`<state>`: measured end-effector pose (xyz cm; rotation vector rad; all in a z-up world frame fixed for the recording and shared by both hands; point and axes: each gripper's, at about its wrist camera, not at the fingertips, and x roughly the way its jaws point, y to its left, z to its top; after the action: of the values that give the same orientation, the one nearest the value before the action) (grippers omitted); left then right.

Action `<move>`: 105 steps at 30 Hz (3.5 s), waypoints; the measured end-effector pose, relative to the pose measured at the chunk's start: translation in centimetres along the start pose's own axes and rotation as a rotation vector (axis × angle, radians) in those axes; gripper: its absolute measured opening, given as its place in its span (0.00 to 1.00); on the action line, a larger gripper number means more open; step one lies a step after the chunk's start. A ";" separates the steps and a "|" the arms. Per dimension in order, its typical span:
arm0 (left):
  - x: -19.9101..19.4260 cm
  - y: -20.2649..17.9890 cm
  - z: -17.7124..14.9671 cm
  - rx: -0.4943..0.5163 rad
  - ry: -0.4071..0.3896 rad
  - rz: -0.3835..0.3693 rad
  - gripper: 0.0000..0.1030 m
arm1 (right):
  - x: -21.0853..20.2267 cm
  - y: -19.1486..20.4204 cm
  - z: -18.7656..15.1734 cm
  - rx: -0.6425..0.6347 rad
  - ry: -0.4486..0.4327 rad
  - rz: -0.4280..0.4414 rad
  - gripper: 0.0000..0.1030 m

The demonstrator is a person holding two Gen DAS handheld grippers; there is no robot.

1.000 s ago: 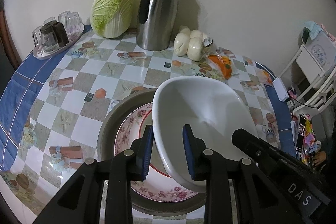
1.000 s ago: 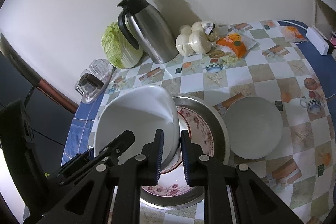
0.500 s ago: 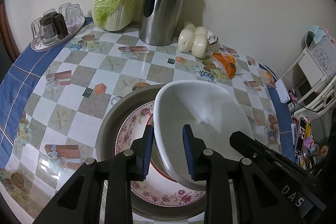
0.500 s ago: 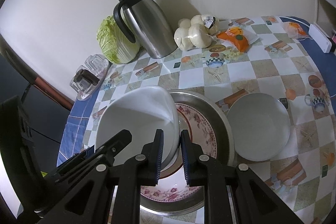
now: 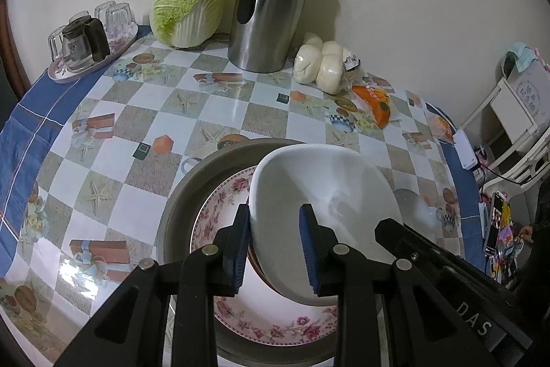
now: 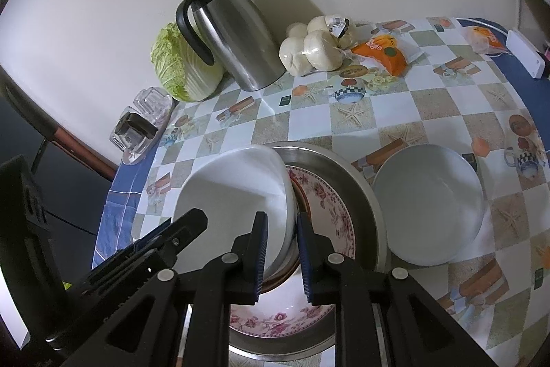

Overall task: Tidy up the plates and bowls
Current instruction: 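Lower the square bowl with both tools onto the red-rimmed bowl in the basin, then open both tools and pull them back from the square bowl, then move both tools to the rim of the round white bowl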

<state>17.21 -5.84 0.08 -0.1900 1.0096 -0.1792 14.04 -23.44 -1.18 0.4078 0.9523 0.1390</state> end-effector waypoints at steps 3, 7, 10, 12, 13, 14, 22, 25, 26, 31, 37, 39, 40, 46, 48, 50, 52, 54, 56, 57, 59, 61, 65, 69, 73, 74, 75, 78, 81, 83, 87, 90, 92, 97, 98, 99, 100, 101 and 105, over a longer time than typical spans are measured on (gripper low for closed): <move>0.3 0.1 -0.1 -0.004 0.015 0.000 0.28 | 0.1 -0.1 0.0 0.000 0.003 -0.001 0.19; 0.6 0.3 -0.2 -0.010 0.033 0.012 0.28 | 0.8 -0.2 -0.3 0.012 0.035 -0.005 0.19; 0.6 0.5 -0.3 -0.011 0.034 0.020 0.30 | 1.2 -0.3 -0.5 0.005 0.044 -0.015 0.19; 0.7 0.6 -0.3 -0.015 0.041 0.028 0.30 | 1.1 -0.2 -0.6 0.002 0.046 -0.015 0.19; 0.8 0.7 -0.3 -0.017 0.048 0.034 0.30 | 1.1 -0.3 -0.6 0.000 0.046 -0.016 0.19; 0.9 0.9 -0.4 -0.020 0.054 0.038 0.30 | 1.1 -0.2 -0.6 -0.001 0.045 -0.018 0.19; 0.5 1.3 -0.3 -0.027 0.056 0.058 0.38 | 1.0 0.2 -0.6 -0.021 0.049 -0.036 0.20; -0.1 1.3 -0.1 -0.021 0.041 0.059 0.47 | 0.5 0.5 -0.5 -0.032 0.039 -0.040 0.20; -0.3 1.3 -0.1 -0.020 0.036 0.056 0.50 | 0.4 0.6 -0.5 -0.037 0.034 -0.041 0.20; -1.6 1.5 0.2 -0.019 0.001 0.067 0.58 | -0.7 1.1 -0.3 -0.056 0.006 -0.059 0.20; -2.4 2.3 0.5 -0.042 -0.019 0.097 0.59 | -2.3 1.5 0.0 -0.081 -0.029 -0.073 0.27; -2.5 2.6 0.5 -0.047 -0.021 0.113 0.66 | -2.6 1.5 0.1 -0.092 -0.036 -0.104 0.35; -2.5 2.8 0.5 -0.052 -0.019 0.120 0.73 | -2.8 1.5 0.1 -0.095 -0.039 -0.115 0.41; -2.6 3.8 0.3 -0.100 -0.026 0.139 0.86 | -3.2 1.2 0.1 -0.105 -0.056 -0.153 0.63; -2.5 3.9 0.2 -0.098 -0.026 0.151 0.87 | -3.2 1.1 0.0 -0.110 -0.060 -0.156 0.68; -2.5 3.8 0.0 -0.095 -0.032 0.166 0.89 | -3.2 1.0 -0.1 -0.114 -0.063 -0.160 0.74; -2.6 3.8 -0.2 -0.094 -0.037 0.170 0.90 | -3.2 0.9 -0.2 -0.115 -0.067 -0.164 0.79; -2.7 3.8 -0.3 -0.095 -0.043 0.170 0.91 | -3.3 0.7 -0.4 -0.113 -0.069 -0.165 0.84; -2.9 3.7 -0.6 -0.097 -0.051 0.175 0.91 | -3.4 0.6 -0.6 -0.109 -0.075 -0.157 0.89; -2.9 3.7 -0.6 -0.097 -0.051 0.178 0.91 | -3.5 0.5 -0.7 -0.107 -0.077 -0.155 0.93; -3.0 3.6 -0.8 -0.102 -0.053 0.180 0.91 | -3.6 0.4 -0.9 -0.106 -0.079 -0.153 0.96; -3.2 3.7 -1.0 -0.114 -0.060 0.181 0.92 | -3.8 0.3 -1.1 -0.104 -0.083 -0.147 1.00; -3.7 4.0 -1.3 -0.149 -0.086 0.201 0.92 | -4.1 0.0 -1.2 -0.107 -0.093 -0.155 1.00; -4.1 4.1 -1.4 -0.162 -0.111 0.215 0.93 | -4.7 -0.6 -1.1 -0.101 -0.103 -0.159 1.00; -4.5 3.7 -1.4 -0.164 -0.134 0.215 0.93 | -5.1 -1.4 -0.9 -0.084 -0.103 -0.166 1.00; -4.6 3.5 -1.5 -0.163 -0.137 0.218 0.93 | -5.2 -1.7 -0.9 -0.081 -0.102 -0.168 1.00; -4.7 3.4 -1.5 -0.162 -0.145 0.225 0.93 | -5.3 -1.9 -0.9 -0.079 -0.101 -0.170 1.00; -5.2 2.8 -1.5 -0.156 -0.177 0.232 0.93 | -5.7 -2.8 -0.8 -0.061 -0.098 -0.171 1.00; -5.5 1.8 -1.5 -0.144 -0.193 0.221 0.93 | -6.3 -4.0 -0.6 -0.040 -0.103 -0.168 1.00; -5.8 1.1 -1.6 -0.138 -0.205 0.208 0.93 | -6.8 -5.1 -0.4 -0.021 -0.109 -0.166 1.00; -6.3 -0.9 -1.7 -0.107 -0.229 0.158 0.93 | -8.0 -7.3 -0.2 0.022 -0.126 -0.173 1.00; -6.7 -2.9 -1.9 -0.063 -0.250 0.124 0.93 | -8.9 -9.0 -0.1 0.054 -0.145 -0.197 1.00; -6.7 -4.4 -2.1 -0.039 -0.248 0.075 0.93 | -9.4 -10.2 0.0 0.074 -0.155 -0.202 1.00; -6.2 -8.0 -2.7 0.029 -0.240 -0.001 0.93 | -10.4 -12.3 -0.1 0.099 -0.165 -0.198 1.00; -6.1 -8.9 -2.9 0.051 -0.240 -0.010 0.93 | -10.7 -12.8 -0.1 0.103 -0.169 -0.202 1.00; -6.1 -9.5 -3.0 0.064 -0.239 -0.016 0.93 | -10.8 -13.1 -0.1 0.107 -0.171 -0.205 1.00; -5.8 -10.4 -3.2 0.085 -0.232 -0.033 0.93 | -11.0 -13.6 -0.2 0.113 -0.174 -0.206 1.00; -5.6 -11.1 -3.4 0.100 -0.221 -0.047 0.93 | -11.2 -13.9 -0.2 0.119 -0.176 -0.207 1.00; -4.4 -14.0 -4.1 0.173 -0.181 -0.053 0.93 | -11.8 -15.7 -0.3 0.150 -0.184 -0.218 1.00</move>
<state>10.58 -18.64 4.94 -0.0739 0.8047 -0.2912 5.95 -41.20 1.42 0.4443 0.8215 -0.1668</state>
